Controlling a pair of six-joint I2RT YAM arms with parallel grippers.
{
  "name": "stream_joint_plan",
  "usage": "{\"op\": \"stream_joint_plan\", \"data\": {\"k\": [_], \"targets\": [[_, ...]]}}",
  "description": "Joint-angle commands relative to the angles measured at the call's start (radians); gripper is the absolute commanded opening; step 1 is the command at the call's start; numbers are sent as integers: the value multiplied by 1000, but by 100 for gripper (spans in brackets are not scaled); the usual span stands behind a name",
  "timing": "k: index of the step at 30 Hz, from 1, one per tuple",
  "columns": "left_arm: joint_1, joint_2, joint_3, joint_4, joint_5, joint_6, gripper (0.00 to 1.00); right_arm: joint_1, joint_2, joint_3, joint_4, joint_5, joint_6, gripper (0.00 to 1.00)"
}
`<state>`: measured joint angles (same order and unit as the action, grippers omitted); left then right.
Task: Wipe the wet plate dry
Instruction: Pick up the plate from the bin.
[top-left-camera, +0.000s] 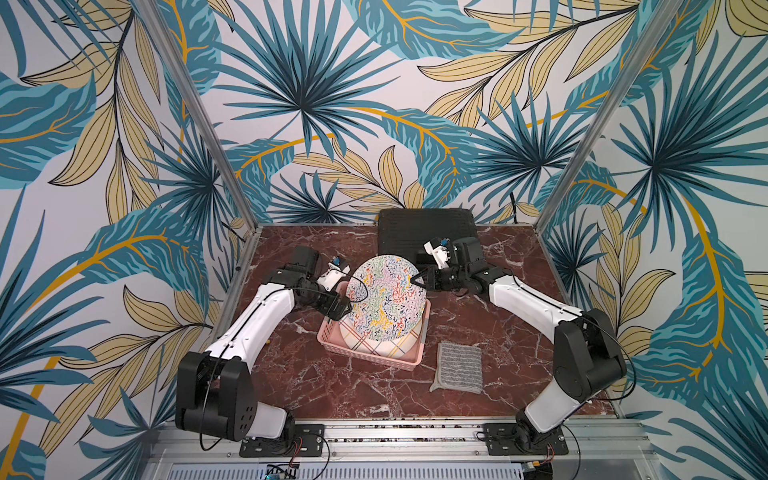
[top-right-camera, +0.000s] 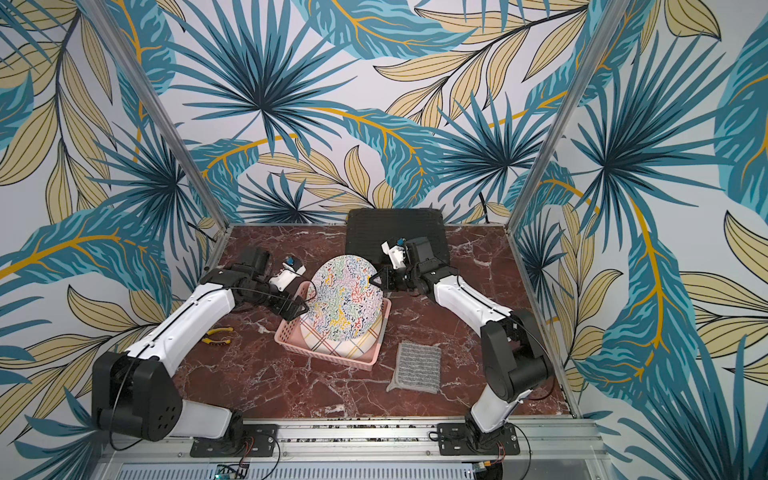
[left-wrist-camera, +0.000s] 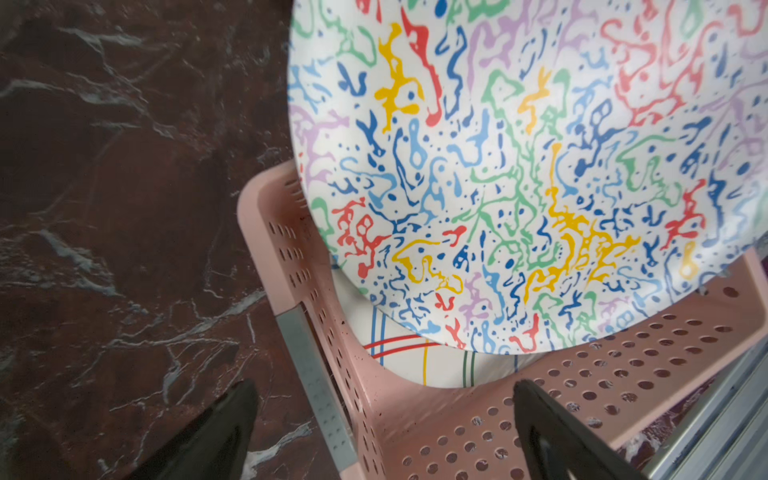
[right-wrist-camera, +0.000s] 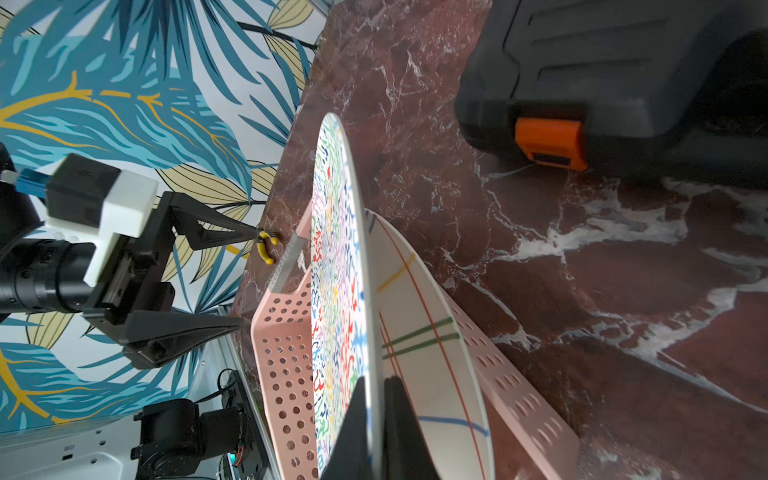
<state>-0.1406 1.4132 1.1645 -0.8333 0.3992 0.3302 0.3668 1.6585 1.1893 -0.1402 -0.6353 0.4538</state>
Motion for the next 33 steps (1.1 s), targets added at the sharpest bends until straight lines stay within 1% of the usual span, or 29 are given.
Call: {"op": "stream_joint_plan", "data": {"k": [1, 3, 5, 8, 15, 18, 22, 27, 30, 33], "targets": [[65, -24, 68, -72, 170, 8, 100, -3, -60, 31, 33, -62, 38, 0], [101, -9, 110, -101, 246, -9, 100, -14, -81, 25, 54, -86, 55, 0], [116, 19, 149, -150, 291, -16, 100, -27, -102, 14, 73, -117, 67, 0], [118, 55, 191, -249, 378, 68, 100, -48, -123, -21, 135, -189, 94, 0], [116, 59, 183, -336, 562, 165, 100, -56, -141, -97, 284, -304, 152, 0], [116, 63, 188, -342, 585, 165, 100, -55, -140, -108, 314, -328, 161, 0], [116, 70, 189, -320, 564, 142, 100, -55, -138, -112, 333, -354, 163, 0], [116, 68, 192, -315, 574, 132, 100, -55, -145, -114, 335, -357, 166, 0], [117, 68, 198, -336, 629, 153, 93, -53, -128, -115, 371, -362, 191, 0], [117, 75, 201, -367, 694, 177, 82, -48, -110, -115, 382, -358, 195, 0]]}}
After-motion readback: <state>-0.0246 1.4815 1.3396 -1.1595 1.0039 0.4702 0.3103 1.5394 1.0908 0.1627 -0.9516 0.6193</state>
